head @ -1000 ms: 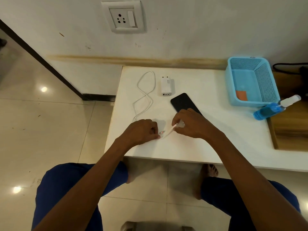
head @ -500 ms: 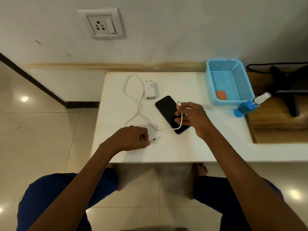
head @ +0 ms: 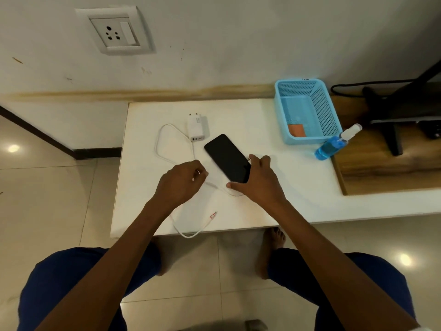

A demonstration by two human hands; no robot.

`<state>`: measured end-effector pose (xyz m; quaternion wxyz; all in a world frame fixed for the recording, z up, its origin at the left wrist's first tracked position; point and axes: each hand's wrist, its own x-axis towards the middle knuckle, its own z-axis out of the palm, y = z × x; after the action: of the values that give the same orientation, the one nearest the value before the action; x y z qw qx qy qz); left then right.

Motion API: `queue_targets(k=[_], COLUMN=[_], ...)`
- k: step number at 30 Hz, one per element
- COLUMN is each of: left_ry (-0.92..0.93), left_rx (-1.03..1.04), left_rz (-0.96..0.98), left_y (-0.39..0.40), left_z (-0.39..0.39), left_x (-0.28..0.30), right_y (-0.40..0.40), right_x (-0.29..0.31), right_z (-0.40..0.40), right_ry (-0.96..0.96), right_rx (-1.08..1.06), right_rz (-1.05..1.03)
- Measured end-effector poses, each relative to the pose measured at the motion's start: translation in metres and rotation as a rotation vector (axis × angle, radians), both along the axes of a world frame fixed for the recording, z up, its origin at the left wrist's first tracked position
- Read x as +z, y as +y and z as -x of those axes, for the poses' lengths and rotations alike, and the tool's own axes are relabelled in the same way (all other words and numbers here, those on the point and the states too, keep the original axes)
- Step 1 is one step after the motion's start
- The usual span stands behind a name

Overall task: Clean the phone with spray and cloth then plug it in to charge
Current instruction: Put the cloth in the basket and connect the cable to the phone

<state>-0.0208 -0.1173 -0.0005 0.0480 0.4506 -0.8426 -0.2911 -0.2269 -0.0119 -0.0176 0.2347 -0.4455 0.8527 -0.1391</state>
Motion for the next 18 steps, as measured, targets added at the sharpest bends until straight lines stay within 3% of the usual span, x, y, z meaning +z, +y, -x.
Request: queue_targets(k=[10,15,18], left_ry=[0.434,0.833,0.991], left_rx=[0.343,0.672,0.755], left_rz=[-0.233,-0.774,-1.007], left_y=[0.003,0.006,0.009], left_z=[0.013,0.026,0.035], left_x=[0.011,0.014,0.013], right_y=[-0.005,-0.011,-0.019], right_x=[-0.001,0.005,0.012], right_z=[-0.007,-0.007,-0.001], right_ry=[0.063,-0.086,-0.356], right_rx=[0.070,-0.058,-0.219], right_rz=[0.072,0.108,0.137])
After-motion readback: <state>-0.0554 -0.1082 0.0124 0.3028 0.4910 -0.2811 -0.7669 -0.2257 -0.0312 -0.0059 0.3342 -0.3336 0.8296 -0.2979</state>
